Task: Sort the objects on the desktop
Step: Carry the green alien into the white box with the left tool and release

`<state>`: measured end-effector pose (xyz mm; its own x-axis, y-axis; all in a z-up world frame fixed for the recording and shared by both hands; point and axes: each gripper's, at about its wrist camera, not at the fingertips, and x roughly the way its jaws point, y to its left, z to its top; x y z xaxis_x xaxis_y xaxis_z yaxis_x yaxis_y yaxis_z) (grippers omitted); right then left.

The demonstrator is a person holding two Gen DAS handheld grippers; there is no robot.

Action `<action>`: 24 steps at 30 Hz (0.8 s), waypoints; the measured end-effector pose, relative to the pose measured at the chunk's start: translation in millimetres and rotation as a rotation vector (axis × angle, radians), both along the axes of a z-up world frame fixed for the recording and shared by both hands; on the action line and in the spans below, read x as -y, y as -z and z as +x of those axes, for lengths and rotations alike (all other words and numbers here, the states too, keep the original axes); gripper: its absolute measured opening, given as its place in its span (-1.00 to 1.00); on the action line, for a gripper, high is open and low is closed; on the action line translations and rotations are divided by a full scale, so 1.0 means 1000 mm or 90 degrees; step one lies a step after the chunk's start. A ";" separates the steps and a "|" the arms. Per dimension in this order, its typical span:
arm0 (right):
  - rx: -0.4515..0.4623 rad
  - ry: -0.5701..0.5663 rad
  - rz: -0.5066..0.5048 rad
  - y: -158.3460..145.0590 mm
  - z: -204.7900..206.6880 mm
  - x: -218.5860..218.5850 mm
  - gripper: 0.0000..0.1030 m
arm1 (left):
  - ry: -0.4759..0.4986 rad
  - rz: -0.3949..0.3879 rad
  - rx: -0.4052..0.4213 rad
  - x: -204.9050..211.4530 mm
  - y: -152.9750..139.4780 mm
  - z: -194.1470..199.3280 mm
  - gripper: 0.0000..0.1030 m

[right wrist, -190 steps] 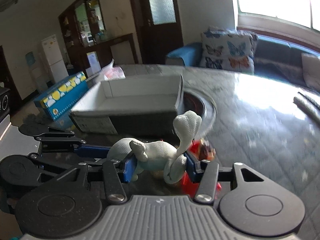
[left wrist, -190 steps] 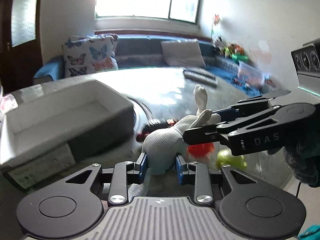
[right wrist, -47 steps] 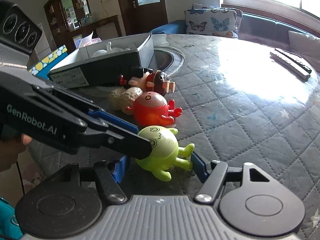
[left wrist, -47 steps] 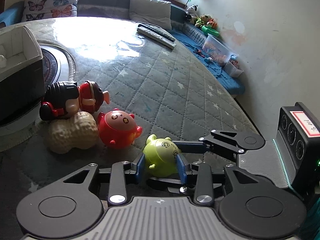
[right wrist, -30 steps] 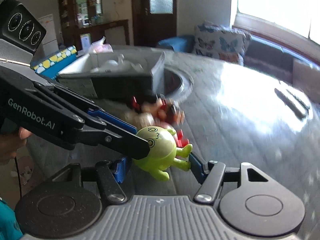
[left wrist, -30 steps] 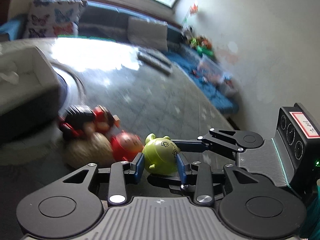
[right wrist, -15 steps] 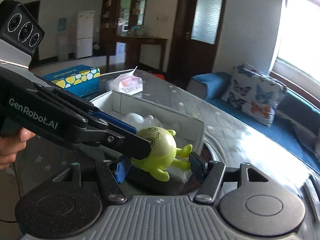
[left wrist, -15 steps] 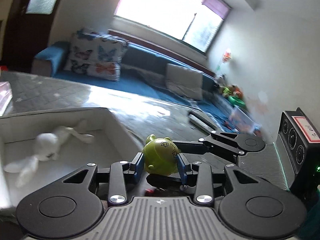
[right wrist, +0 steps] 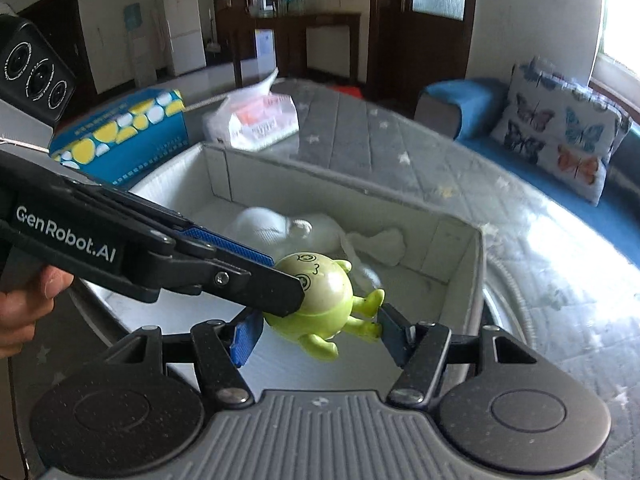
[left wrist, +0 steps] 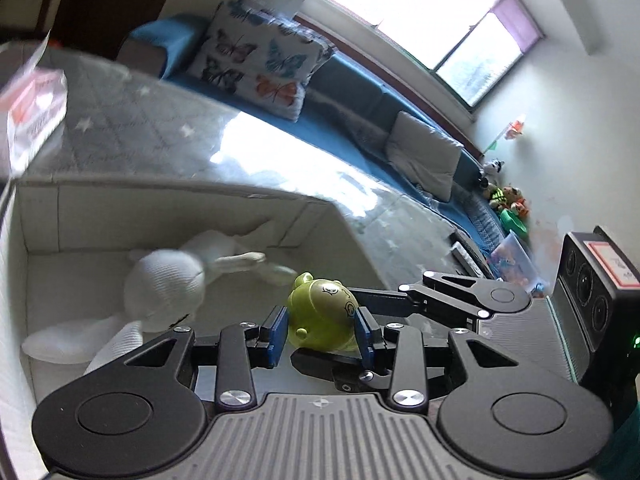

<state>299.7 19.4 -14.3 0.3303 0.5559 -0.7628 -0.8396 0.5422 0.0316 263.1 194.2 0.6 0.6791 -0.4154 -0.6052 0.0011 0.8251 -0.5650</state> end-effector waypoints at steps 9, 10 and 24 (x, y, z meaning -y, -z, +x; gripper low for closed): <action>-0.031 0.010 -0.056 0.017 0.012 -0.015 0.25 | -0.011 -0.022 -0.044 -0.006 0.020 0.015 -0.25; -0.033 0.012 -0.060 0.018 0.013 -0.016 0.25 | -0.012 -0.023 -0.048 -0.005 0.021 0.015 -0.25; -0.029 0.020 -0.045 0.016 0.012 -0.012 0.39 | -0.021 -0.017 -0.050 -0.004 0.022 0.015 -0.25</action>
<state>311.8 31.9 -30.0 0.3109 0.4896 -0.8147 -0.8207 0.5706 0.0297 278.0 198.3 -21.1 0.6432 -0.4110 -0.6461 -0.0706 0.8084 -0.5844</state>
